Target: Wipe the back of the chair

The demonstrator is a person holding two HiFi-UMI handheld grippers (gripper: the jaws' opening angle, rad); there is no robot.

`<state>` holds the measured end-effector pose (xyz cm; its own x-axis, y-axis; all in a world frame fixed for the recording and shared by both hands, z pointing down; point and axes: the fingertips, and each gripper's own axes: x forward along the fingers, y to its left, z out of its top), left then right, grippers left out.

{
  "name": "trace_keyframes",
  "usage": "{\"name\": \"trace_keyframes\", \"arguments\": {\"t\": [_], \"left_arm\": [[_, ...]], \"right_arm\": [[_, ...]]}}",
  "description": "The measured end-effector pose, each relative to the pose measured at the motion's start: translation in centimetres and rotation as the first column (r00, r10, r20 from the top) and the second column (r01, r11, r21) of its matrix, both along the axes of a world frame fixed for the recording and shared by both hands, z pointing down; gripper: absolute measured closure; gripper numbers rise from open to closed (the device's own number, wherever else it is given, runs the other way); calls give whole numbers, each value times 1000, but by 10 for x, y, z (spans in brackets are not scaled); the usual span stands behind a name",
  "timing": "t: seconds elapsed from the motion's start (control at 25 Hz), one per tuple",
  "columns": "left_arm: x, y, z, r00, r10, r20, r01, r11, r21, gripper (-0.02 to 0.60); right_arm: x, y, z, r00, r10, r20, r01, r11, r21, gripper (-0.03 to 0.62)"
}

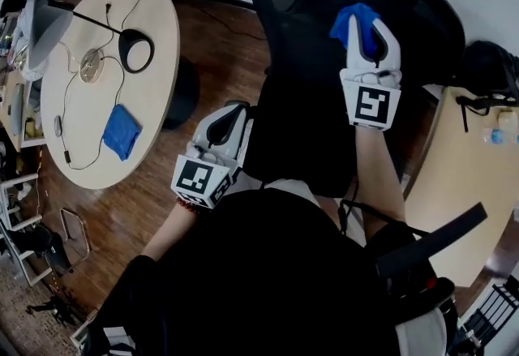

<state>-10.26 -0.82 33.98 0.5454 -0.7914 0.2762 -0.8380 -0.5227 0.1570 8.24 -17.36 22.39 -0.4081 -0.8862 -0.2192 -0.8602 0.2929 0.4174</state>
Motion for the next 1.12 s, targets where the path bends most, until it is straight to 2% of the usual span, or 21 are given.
{"name": "trace_keyframes", "arguments": {"t": [0.12,0.24,0.32,0.4,0.52,0.6,0.68,0.76,0.84,0.88,0.96,1.12], "left_arm": [[-16,11,1,999,-37,-2,37,999,-7,575],[-30,21,0,998,-67,-6,67,998,-5,575],[-39,26,-2,996,-87,-14,87,996,4,575],[-46,29,-2,995,-98,-27,99,995,6,575],[-45,33,0,996,-76,-43,76,997,0,575],[-36,31,2,998,-35,-48,35,999,-3,575],[-18,24,4,998,17,-57,-17,1000,0,575],[5,16,7,995,84,-62,-83,996,5,575],[28,9,11,987,145,-66,-144,989,13,575],[39,8,13,983,166,-71,-166,986,15,575],[59,8,16,977,197,-83,-197,980,13,575],[74,9,20,972,223,-69,-223,975,5,575]], "right_arm": [[-54,0,0,996,-90,-14,90,996,3,559],[-76,4,-1,982,-139,128,144,989,-31,560],[-81,8,0,972,-164,167,174,983,-50,560],[-94,17,-1,962,-231,145,240,970,-49,559],[-121,40,-6,926,-363,105,369,928,-49,559],[-120,59,-16,916,-379,134,387,921,-45,559],[-96,75,-23,928,-330,172,343,938,-52,559],[-55,88,-19,960,-222,168,238,968,-80,559],[-3,95,-2,992,-79,102,92,987,-133,559],[26,97,10,999,-6,54,15,987,-163,559],[85,99,35,991,128,-45,-135,967,-218,559],[178,89,60,931,330,-158,-363,891,-273,559]]}}
